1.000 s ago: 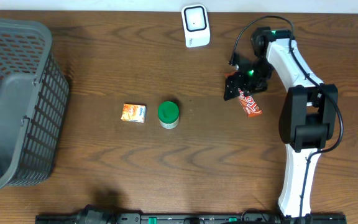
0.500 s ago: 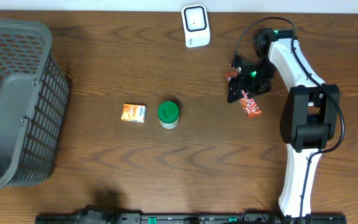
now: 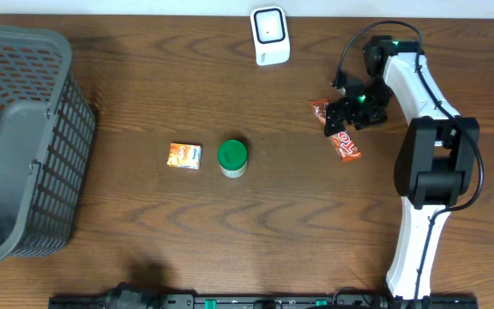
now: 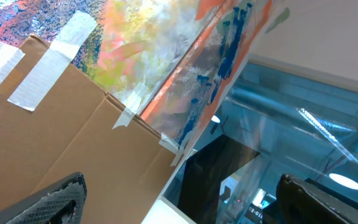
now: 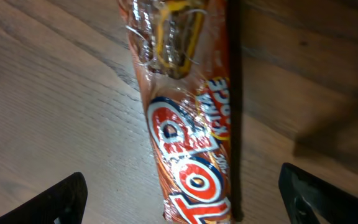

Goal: Scan the item barcode

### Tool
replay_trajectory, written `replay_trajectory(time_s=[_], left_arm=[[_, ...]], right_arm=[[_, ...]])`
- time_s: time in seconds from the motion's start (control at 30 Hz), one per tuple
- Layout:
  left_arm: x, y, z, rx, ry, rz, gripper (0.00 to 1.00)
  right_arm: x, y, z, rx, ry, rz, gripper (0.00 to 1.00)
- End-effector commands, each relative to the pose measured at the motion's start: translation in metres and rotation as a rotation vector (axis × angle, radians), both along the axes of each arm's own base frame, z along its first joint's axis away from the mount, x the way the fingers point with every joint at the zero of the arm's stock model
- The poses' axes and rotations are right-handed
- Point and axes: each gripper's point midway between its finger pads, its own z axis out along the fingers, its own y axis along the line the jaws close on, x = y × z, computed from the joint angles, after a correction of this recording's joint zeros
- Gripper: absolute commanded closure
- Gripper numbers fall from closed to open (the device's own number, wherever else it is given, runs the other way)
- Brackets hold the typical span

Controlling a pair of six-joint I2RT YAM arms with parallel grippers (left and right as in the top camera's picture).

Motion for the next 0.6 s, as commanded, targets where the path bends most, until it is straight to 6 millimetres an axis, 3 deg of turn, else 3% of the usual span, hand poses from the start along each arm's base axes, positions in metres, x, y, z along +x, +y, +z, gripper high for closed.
replay_trajectory(time_s=[0.0, 0.13, 0.33, 0.4, 0.5, 0.57], left_arm=[[-0.004, 0.002, -0.001, 0.003, 0.002, 0.014, 0.02], [-0.004, 0.002, -0.001, 0.003, 0.002, 0.014, 0.02], [-0.004, 0.002, -0.001, 0.003, 0.002, 0.014, 0.02], [-0.004, 0.002, -0.001, 0.003, 0.002, 0.014, 0.02], [-0.004, 0.002, -0.001, 0.003, 0.002, 0.014, 0.02], [-0.004, 0.002, -0.001, 0.003, 0.002, 0.014, 0.02]], right_arm=[[-0.002, 0.008, 0.004, 0.055, 0.0, 0.001, 0.09], [-0.011, 0.015, -0.011, 0.075, 0.024, 0.006, 0.2], [-0.036, 0.016, -0.042, 0.071, 0.084, 0.012, 0.45], [-0.041, 0.015, -0.049, 0.068, 0.094, 0.008, 0.56], [-0.044, 0.014, -0.053, 0.069, 0.1, 0.005, 0.84], [-0.044, 0.014, -0.052, 0.065, 0.103, -0.009, 0.97]])
